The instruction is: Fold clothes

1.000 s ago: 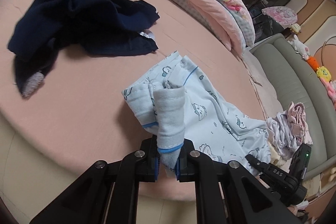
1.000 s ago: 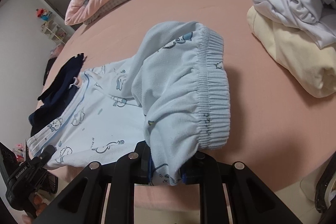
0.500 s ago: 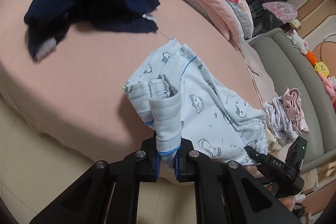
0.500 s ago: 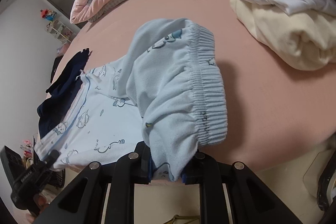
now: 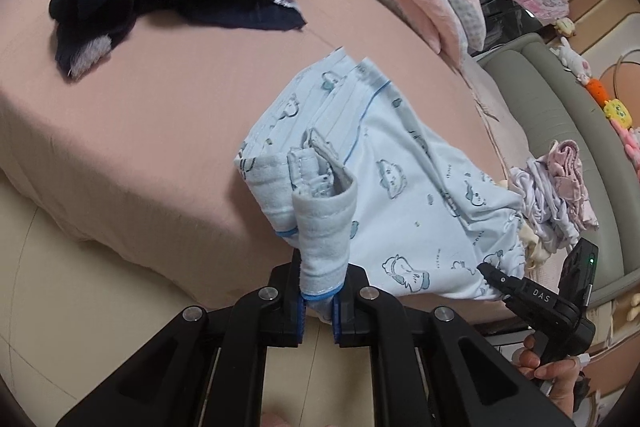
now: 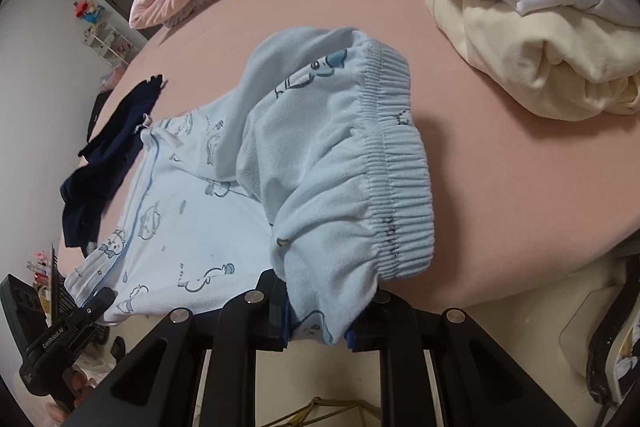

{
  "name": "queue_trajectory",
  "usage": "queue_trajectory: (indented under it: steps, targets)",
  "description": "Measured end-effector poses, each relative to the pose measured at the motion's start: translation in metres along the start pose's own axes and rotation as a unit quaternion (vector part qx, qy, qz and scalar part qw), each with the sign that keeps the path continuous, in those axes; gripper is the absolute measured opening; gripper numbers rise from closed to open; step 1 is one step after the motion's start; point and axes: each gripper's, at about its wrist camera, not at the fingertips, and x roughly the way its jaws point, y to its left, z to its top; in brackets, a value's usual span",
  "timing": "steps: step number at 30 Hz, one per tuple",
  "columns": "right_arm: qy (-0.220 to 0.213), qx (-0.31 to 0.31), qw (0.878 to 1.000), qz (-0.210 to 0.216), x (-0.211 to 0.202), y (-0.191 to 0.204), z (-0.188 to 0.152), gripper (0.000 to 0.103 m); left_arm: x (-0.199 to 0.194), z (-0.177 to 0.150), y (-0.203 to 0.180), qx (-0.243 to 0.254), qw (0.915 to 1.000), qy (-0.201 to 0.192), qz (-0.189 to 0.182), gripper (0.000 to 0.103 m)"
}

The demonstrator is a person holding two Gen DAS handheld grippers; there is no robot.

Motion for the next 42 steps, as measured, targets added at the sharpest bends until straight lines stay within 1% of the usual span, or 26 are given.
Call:
queue_trajectory:
  steps: [3,5,7,9,10,12,13,14,15,16,17,18,20,23,25,26,28,34,37,42]
  targets:
    - [0.004,-0.003,1.0,-0.002,0.004,0.0,0.0,0.017,0.002,-0.001,0.001,0.003,1.0,0.005,0.006,0.008]
    - [0.007,0.0,1.0,0.003,0.005,-0.002,0.0,0.017,0.002,-0.002,-0.003,0.015,0.9998,0.009,0.013,0.008]
    - [0.011,0.001,1.0,0.003,0.004,-0.004,-0.001,0.021,0.003,-0.002,-0.008,0.029,0.9991,0.023,0.022,0.008]
    - [0.013,-0.003,1.0,-0.006,0.002,-0.005,-0.002,0.035,0.003,0.003,-0.01,0.03,0.9986,0.038,0.023,0.008]
    - [0.013,-0.007,1.0,-0.013,0.0,-0.005,-0.002,0.039,0.003,0.005,-0.011,0.026,0.9984,0.044,0.022,0.008]
    - [0.011,-0.024,0.999,-0.031,-0.004,-0.005,-0.002,0.052,0.002,0.011,-0.011,0.018,0.998,0.058,0.018,0.012]
    - [0.012,-0.031,0.999,-0.038,-0.005,-0.004,-0.003,0.055,0.0,0.013,-0.009,0.012,0.9975,0.068,0.016,0.013]
    - [0.014,-0.039,0.998,-0.049,-0.007,-0.003,-0.003,0.059,-0.001,0.014,-0.009,0.01,0.9972,0.073,0.016,0.017]
    - [0.013,-0.046,0.997,-0.054,-0.009,-0.003,-0.003,0.059,-0.004,0.015,-0.008,0.008,0.9969,0.077,0.016,0.029]
    - [0.011,-0.053,0.997,-0.056,-0.012,-0.002,-0.002,0.059,-0.007,0.016,-0.007,0.01,0.9969,0.077,0.016,0.037]
    - [0.011,-0.055,0.997,-0.056,-0.014,-0.001,-0.001,0.059,-0.011,0.016,-0.007,0.014,0.9971,0.074,0.017,0.055]
    - [0.01,-0.058,0.997,-0.057,-0.017,0.0,0.0,0.061,-0.014,0.016,-0.009,0.021,0.9971,0.07,0.019,0.062]
    - [0.012,-0.062,0.996,-0.065,-0.02,0.002,0.006,0.063,-0.02,0.017,-0.013,0.045,0.9963,0.068,0.028,0.062]
    - [0.014,-0.067,0.995,-0.075,-0.025,0.005,0.015,0.064,-0.028,0.02,-0.021,0.08,0.9939,0.064,0.04,0.062]
    - [0.005,-0.077,0.993,-0.085,-0.031,0.01,0.021,0.065,-0.031,0.025,-0.023,0.096,0.9926,0.063,0.04,0.062]
    - [0.002,-0.086,0.992,-0.094,-0.033,0.014,0.024,0.069,-0.032,0.028,-0.024,0.104,0.9919,0.063,0.039,0.062]
    - [-0.005,-0.101,0.989,-0.111,-0.038,0.02,0.028,0.07,-0.033,0.035,-0.024,0.116,0.9908,0.06,0.037,0.062]
    - [-0.027,-0.158,0.977,-0.139,-0.038,0.041,0.039,0.07,-0.016,0.06,-0.027,0.143,0.9865,0.062,0.049,0.062]
    - [-0.029,-0.172,0.974,-0.146,-0.035,0.043,0.042,0.07,-0.007,0.071,-0.04,0.179,0.9803,0.07,0.043,0.062]
    - [-0.029,-0.196,0.967,-0.16,-0.029,0.043,0.047,0.07,0.021,0.096,-0.07,0.247,0.9636,0.091,0.046,0.062]
